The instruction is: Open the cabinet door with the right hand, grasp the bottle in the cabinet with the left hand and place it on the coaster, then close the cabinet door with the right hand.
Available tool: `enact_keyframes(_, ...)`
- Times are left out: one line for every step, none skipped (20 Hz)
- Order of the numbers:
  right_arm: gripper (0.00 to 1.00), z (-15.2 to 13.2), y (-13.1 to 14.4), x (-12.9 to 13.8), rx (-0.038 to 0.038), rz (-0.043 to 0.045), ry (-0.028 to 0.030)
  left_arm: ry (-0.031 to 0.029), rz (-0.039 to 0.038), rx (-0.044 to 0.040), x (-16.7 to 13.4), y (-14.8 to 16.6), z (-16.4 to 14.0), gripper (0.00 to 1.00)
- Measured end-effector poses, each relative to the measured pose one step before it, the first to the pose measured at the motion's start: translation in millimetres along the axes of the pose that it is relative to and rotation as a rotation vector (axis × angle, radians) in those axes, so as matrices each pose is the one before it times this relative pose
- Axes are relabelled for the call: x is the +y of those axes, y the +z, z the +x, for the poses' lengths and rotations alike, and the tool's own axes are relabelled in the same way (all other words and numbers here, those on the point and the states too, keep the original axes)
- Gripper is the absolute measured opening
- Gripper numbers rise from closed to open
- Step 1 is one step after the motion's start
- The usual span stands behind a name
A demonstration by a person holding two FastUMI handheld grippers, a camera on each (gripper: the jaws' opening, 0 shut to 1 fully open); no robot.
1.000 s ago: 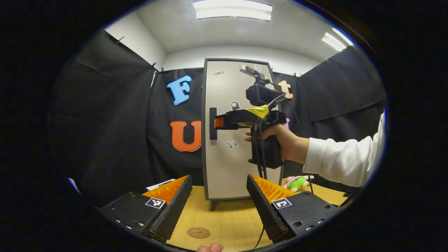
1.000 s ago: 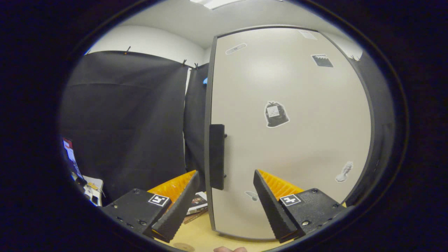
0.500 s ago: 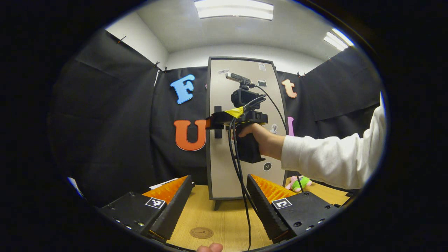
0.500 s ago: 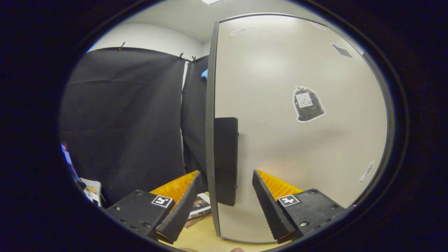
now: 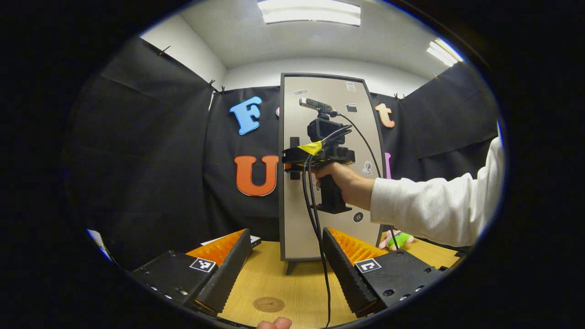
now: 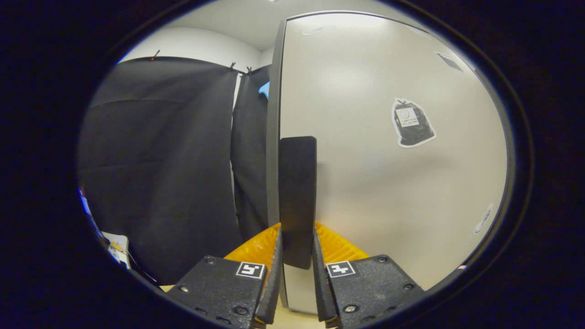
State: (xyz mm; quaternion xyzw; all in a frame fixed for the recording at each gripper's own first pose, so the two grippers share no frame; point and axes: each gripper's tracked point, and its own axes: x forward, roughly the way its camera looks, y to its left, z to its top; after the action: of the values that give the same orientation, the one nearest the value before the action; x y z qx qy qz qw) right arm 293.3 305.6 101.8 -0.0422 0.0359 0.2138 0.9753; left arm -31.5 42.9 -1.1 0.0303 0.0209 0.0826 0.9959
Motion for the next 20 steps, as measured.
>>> enact_keyframes(0.32, -1.57, 0.9, -1.0, -0.0065, 0.00324, -0.00393, 0.00104, -0.00207, 0.00236, 0.9, -1.14, -0.14, 0.95)
enact_keyframes(0.24, -0.19, -0.48, 0.56, 0.00324, -0.00243, -0.00103, 0.00204, -0.00054, 0.00062, 1.09, -0.75, -0.07, 0.95)
enact_keyframes(0.21, 0.89, -0.15, -0.34, 0.00517, -0.00943, -0.00028, 0.00264, 0.00017, 0.00008, 0.98, 0.3, -0.11, 0.95)
enact_keyframes(0.19, -1.05, -0.2, 0.25, 0.00232, -0.00249, -0.00029, 0.00054, -0.00034, -0.00125, 0.35, 0.6, -0.04, 0.95)
enact_keyframes(0.19, -0.35, -0.37, 0.02, 0.0024, -0.00244, -0.00006, -0.00044, -0.00047, 0.0, 0.43, 0.31, 0.67, 0.95)
enact_keyframes(0.19, -0.48, -0.18, 0.37, 0.00173, 0.00386, 0.00063, -0.00023, 0.00078, -0.00116, 0.97, -0.73, 0.16, 0.95)
enact_keyframes(0.18, -0.75, -0.14, -0.12, 0.00041, 0.00592, 0.00206, 0.00231, -0.00024, -0.00291, 1.5, 0.53, -0.09, 0.95)
enact_keyframes(0.18, -0.53, 0.11, 0.67, -0.00789, 0.00532, 0.0, 0.00002, -0.0019, -0.00214, 0.63, 0.73, 0.2, 0.95)
enact_keyframes(0.19, -1.05, 0.51, -0.39, -0.00662, -0.01893, 0.00059, 0.00039, -0.00255, -0.00067, 0.12, -0.52, 0.51, 0.95)
enact_keyframes(0.18, -1.19, -1.23, -0.82, -0.00242, -0.02081, 0.00234, -0.00079, -0.00284, 0.00178, 0.4, -0.19, 0.2, 0.95)
enact_keyframes(0.18, -2.23, 0.04, 0.27, -0.0015, 0.00404, 0.00413, -0.00228, -0.00179, 0.00343, 0.24, -0.66, -0.05, 0.95)
enact_keyframes(0.19, -3.15, -0.38, 1.8, 0.0011, 0.01181, 0.01063, 0.00342, 0.00015, 0.00089, 1.96, -0.39, -0.47, 0.95)
enact_keyframes(0.19, -5.17, 0.14, 1.99, 0.0022, 0.0099, 0.01169, 0.00435, -0.00138, -0.0009, 2.18, -0.02, 0.12, 0.95)
enact_keyframes(0.19, -6.51, 0.73, 2.29, -0.00183, 0.00683, 0.00815, 0.00296, -0.00246, -0.00311, 1.88, 0.31, -0.43, 0.95)
enact_keyframes(0.19, -4.98, 0.72, 0.85, -0.00619, -0.01, 0.00539, 0.00593, -0.00158, -0.00507, 2.87, 1.31, 0.13, 0.95)
enact_keyframes(0.19, -2.52, -0.68, -1.21, -0.00474, -0.013, 0.00434, 0.00766, -0.00084, -0.00384, 3.66, 0.27, 0.16, 0.95)
enact_keyframes(0.19, -3.13, -0.17, -0.57, -0.00143, 0.00105, 0.00935, 0.0051, -0.00108, 0.00077, 2.8, -0.42, 0.74, 0.94)
enact_keyframes(0.18, -5.22, -0.35, 2.05, 0.00276, 0.01291, 0.01319, 0.00374, -0.0018, 0.00381, 1.47, -1.34, 0.1, 0.95)
enact_keyframes(0.18, -6.14, 0.11, 2.22, 0.00296, 0.01138, 0.01493, 0.00343, -0.00342, 0.00268, 2.23, -1.37, 0.19, 0.95)
enact_keyframes(0.18, -6.56, 0.45, 2.41, 0.00142, 0.00285, 0.01368, 0.0006, -0.0055, 0.00044, 0.74, 0.66, 0.05, 0.95)
